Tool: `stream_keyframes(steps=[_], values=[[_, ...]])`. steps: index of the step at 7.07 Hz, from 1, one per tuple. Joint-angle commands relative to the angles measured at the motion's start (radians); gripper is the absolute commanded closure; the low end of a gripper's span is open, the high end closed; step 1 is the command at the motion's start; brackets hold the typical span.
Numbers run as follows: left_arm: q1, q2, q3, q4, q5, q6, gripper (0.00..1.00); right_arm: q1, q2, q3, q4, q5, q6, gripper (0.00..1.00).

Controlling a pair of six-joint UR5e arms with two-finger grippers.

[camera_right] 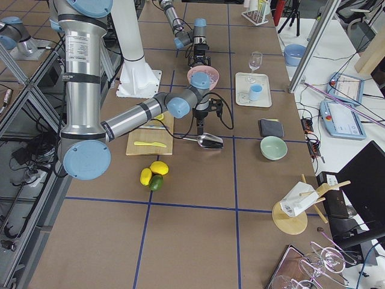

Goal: Put ice in cup with scoop
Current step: 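Grasp the metal scoop handle with the right gripper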

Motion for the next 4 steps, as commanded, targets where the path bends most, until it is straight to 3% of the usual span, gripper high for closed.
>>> stream_keyframes(steps=[1,4], values=[[0.0,0.0,0.0,-0.001,0.0,0.001,0.01,-0.117,-0.033,0.009,0.006,-0.087,0.114,0.06],[0.0,0.0,0.0,-0.006,0.002,0.001,0.01,-0.17,-0.033,-0.034,0.026,-0.114,0.133,0.19]])
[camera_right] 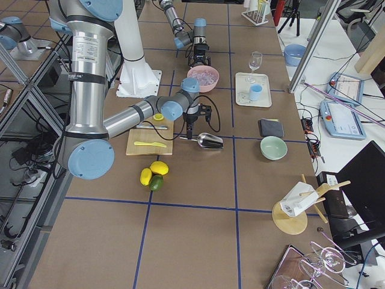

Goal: Put ice in cup with scoop
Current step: 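Grasp the metal scoop handle with the right gripper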

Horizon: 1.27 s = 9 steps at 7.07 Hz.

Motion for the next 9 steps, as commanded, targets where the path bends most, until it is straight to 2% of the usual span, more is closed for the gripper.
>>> stream_keyframes(steps=[1,3,5,6,9], values=[[0.0,0.0,0.0,-0.001,0.001,0.0,0.01,-0.02,-0.001,-0.028,0.005,-0.006,-0.003,0.23],[0.0,0.0,0.0,-0.003,0.001,0.0,0.01,-0.025,-0.002,-0.043,0.005,-0.007,-0.008,0.29],[0.0,0.0,0.0,-0.003,0.001,0.0,0.01,-0.042,-0.008,-0.055,0.004,-0.007,-0.012,0.57],[0.0,0.0,0.0,-0.003,0.001,0.002,0.01,-0.048,-0.008,-0.055,0.001,-0.007,-0.018,1.0],[0.0,0.0,0.0,-0.003,0.001,0.0,0.01,-0.02,-0.008,-0.028,-0.005,-0.009,-0.234,1.0]])
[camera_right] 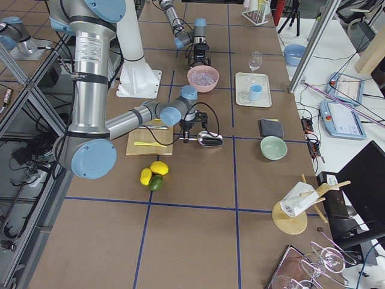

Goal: Put ice in cup with scoop
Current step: 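Lift the scoop with the right gripper toward the pink bowl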

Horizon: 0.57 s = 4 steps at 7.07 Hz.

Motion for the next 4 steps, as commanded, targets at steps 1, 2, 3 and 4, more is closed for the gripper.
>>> stream_keyframes(steps=[1,2,3,4], values=[[0.0,0.0,0.0,0.0,0.0,0.0,0.01,0.03,0.007,0.067,-0.006,-0.002,-0.113,1.0],[0.0,0.0,0.0,-0.001,0.0,0.0,0.01,0.059,0.01,0.082,-0.006,0.006,-0.201,1.0],[-0.001,0.002,0.0,-0.002,0.0,0.0,0.01,0.082,0.049,0.096,-0.009,0.0,-0.405,1.0],[-0.002,0.002,-0.002,-0.003,0.0,0.0,0.01,0.093,0.059,0.104,-0.009,0.012,-0.414,1.0]])
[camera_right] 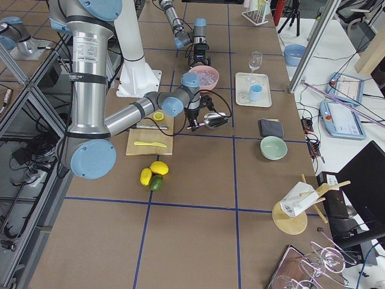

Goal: Put ice in cup with scoop
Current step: 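Lift the scoop with the right gripper toward the pink bowl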

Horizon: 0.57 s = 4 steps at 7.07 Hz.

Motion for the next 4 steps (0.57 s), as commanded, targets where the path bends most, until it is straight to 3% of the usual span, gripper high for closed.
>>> stream_keyframes(steps=[1,3,4], values=[[-0.001,0.001,0.0,-0.001,0.0,0.0,0.01,0.04,0.018,0.033,-0.007,0.022,-0.208,1.0],[-0.001,0.002,0.0,-0.006,0.012,0.0,0.01,0.055,0.077,0.085,-0.125,0.028,-0.52,1.0],[-0.001,0.001,0.0,-0.006,0.014,0.0,0.01,0.028,0.129,0.111,-0.2,0.019,-0.536,1.0]])
